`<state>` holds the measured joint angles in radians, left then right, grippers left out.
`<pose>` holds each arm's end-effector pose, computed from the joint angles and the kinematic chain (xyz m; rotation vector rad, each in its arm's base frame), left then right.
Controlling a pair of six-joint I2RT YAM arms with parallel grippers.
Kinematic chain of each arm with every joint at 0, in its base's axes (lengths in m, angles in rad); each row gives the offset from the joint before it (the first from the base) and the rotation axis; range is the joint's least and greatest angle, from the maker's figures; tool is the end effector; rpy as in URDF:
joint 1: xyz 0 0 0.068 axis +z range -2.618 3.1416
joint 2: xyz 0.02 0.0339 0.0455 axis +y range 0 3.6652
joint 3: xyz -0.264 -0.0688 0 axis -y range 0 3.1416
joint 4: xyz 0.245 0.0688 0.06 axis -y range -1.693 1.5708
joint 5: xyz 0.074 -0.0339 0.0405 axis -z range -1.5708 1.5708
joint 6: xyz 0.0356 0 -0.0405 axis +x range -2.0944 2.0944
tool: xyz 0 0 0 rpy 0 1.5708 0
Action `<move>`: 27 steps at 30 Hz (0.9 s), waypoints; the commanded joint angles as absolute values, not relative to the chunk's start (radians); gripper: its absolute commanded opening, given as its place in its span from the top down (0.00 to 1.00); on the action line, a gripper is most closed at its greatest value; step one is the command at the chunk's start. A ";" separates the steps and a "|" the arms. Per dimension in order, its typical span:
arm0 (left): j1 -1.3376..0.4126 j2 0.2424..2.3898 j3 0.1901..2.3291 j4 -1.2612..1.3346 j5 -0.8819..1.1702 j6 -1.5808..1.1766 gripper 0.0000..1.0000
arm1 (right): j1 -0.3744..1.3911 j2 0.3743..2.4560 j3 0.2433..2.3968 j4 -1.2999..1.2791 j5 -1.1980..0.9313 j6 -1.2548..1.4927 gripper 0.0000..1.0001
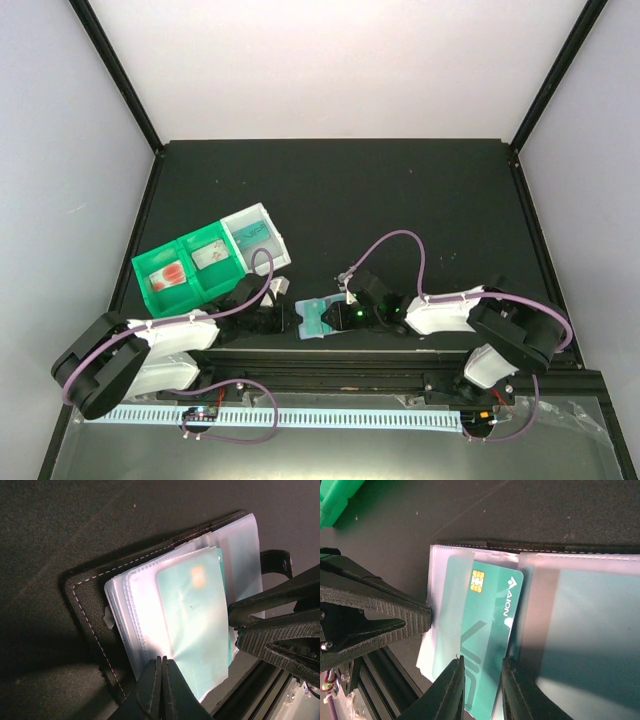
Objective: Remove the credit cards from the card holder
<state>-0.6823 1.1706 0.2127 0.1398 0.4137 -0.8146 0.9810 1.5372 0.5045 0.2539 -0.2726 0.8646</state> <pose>0.1307 -0.1246 0.1129 0.0439 2.6479 -1.1156 0.1396 0.2258 0.1217 -0.3064 2.6414 1.1047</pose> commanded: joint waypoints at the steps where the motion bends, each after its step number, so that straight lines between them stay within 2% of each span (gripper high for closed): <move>1: -0.687 1.170 0.196 0.127 0.377 -0.802 0.98 | 0.976 1.556 0.517 0.261 -0.261 0.870 0.79; 19: -0.686 1.158 0.202 0.122 0.386 -0.809 0.98 | 0.977 1.539 0.479 0.332 -0.258 0.973 0.76; 27: -0.688 1.074 0.225 0.072 0.406 -0.826 0.86 | 0.977 1.532 0.479 0.307 -0.243 0.971 0.75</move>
<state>-0.6823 1.1080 0.2123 0.1005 0.4038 -0.8204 0.9810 1.5368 0.4911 0.2993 -0.2646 0.9546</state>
